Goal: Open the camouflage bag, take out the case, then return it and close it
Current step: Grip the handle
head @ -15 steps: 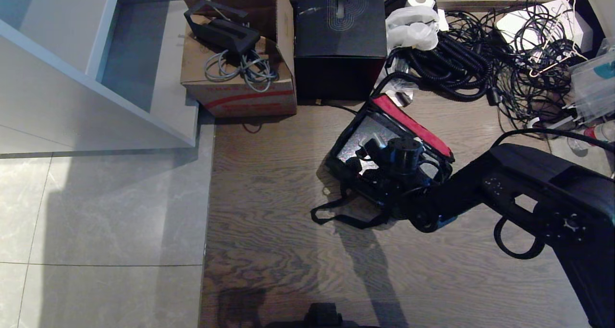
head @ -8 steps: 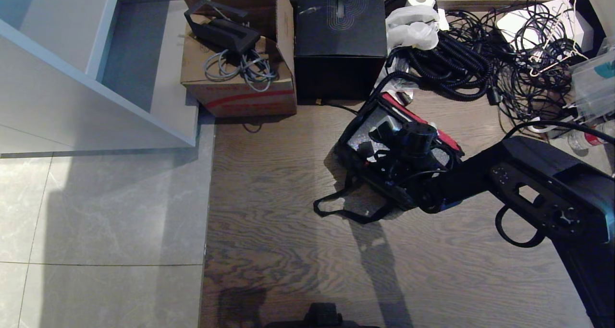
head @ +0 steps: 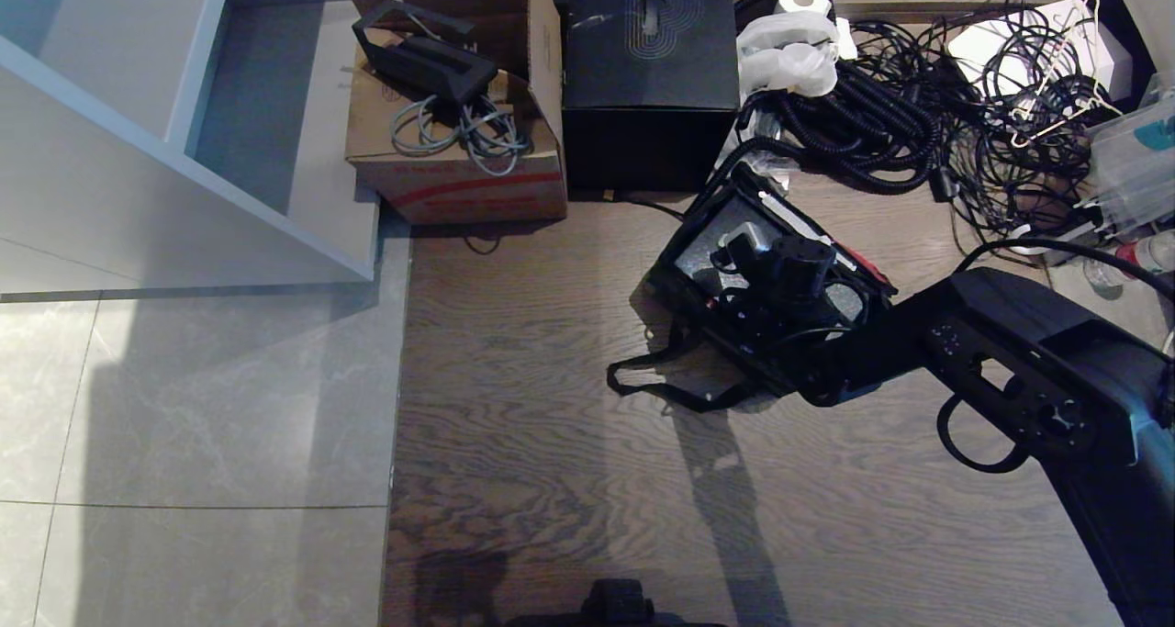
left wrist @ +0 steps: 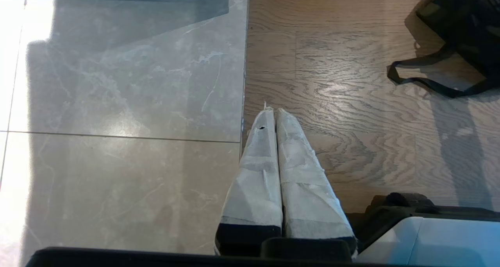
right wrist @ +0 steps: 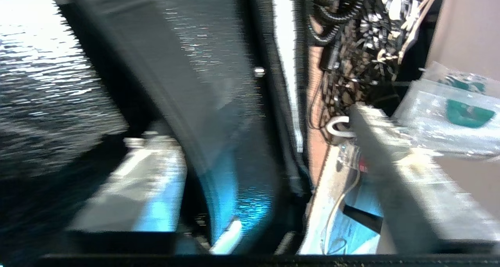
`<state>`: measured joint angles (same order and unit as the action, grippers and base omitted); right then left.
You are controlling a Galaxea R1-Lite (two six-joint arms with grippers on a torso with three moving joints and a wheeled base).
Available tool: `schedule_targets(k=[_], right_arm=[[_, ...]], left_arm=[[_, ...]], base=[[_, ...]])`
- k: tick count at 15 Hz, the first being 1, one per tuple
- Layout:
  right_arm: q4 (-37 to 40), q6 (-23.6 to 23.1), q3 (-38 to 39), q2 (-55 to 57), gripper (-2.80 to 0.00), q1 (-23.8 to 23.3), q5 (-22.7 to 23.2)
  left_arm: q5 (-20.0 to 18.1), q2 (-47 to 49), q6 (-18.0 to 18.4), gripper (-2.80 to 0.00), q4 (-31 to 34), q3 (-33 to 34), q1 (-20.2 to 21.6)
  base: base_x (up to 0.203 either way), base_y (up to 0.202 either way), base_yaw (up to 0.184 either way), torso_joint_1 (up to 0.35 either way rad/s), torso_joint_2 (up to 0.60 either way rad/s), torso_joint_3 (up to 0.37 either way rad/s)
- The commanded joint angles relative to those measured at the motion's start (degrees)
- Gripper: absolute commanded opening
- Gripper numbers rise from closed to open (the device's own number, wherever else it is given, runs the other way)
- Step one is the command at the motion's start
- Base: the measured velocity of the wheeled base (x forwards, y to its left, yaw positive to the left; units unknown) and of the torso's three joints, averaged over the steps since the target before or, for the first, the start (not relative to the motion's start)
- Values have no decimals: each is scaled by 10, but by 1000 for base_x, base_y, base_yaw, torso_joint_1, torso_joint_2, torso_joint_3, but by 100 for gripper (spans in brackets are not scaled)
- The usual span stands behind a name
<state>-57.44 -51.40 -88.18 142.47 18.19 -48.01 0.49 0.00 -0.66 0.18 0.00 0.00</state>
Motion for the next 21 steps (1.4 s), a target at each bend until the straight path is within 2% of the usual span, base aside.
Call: schedule_targets(k=[1,9,10,14,18,21], right_arm=[[-1,-2,1,16,-280,1,-4],[-7,2,24,35,-280,17,-5],[-10,8,36,32,-280,25,-7],[3,62,172,-24,-280,68,-12],[11,81,230,-48,-280,92,-12],[8,84,239,-37,-280,98,-12]], left_arm=[[0,0,0,-280,0,0,0],[0,-1,0,-280,0,0,0],[0,0,0,-280,0,0,0],[0,-1,0,-280,0,0,0],[0,-1,0,-280,0,0,0],[0,-1,0,-280,-1,0,0]], base=[[0,0,0,0,0,0],[0,0,0,0,0,0],[0,0,0,0,0,0],[0,0,0,0,0,0],[0,0,0,0,0,0],[0,0,0,0,0,0]])
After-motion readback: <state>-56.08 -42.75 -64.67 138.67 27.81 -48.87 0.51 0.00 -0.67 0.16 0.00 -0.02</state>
